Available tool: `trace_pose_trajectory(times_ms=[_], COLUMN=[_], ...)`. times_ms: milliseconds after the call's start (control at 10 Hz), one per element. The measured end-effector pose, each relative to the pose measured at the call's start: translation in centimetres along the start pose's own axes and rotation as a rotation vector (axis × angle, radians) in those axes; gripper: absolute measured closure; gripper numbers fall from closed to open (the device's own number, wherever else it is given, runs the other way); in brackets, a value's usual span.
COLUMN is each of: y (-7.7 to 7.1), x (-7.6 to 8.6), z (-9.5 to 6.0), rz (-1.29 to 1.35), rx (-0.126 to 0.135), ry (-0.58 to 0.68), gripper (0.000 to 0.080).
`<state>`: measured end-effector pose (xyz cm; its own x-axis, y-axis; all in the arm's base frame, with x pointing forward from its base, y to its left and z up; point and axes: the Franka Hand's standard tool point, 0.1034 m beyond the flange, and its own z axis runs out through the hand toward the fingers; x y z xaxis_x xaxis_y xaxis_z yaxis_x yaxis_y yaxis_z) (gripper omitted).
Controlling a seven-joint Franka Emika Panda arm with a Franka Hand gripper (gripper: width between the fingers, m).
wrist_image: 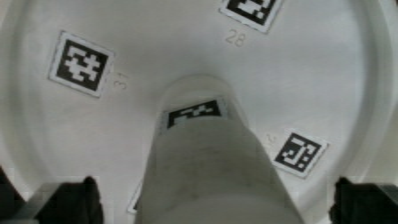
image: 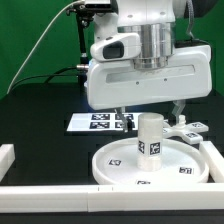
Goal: Assemble round table
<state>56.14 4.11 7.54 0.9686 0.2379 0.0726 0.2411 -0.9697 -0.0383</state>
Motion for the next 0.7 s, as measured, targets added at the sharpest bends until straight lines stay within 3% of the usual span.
trace_pose_trajectory(times_ms=[200, 300, 700], y=[0.04, 0.08, 0.12], x=[-0.02, -0.03, 0.11], z=[0.03, 0.03, 0.07], rz=[0.025, 0.035, 0.410], rx=[0.001, 0.001, -0.006], ry=[0.000, 0.000, 0.023], gripper=[0.0180, 0.0362, 0.0393])
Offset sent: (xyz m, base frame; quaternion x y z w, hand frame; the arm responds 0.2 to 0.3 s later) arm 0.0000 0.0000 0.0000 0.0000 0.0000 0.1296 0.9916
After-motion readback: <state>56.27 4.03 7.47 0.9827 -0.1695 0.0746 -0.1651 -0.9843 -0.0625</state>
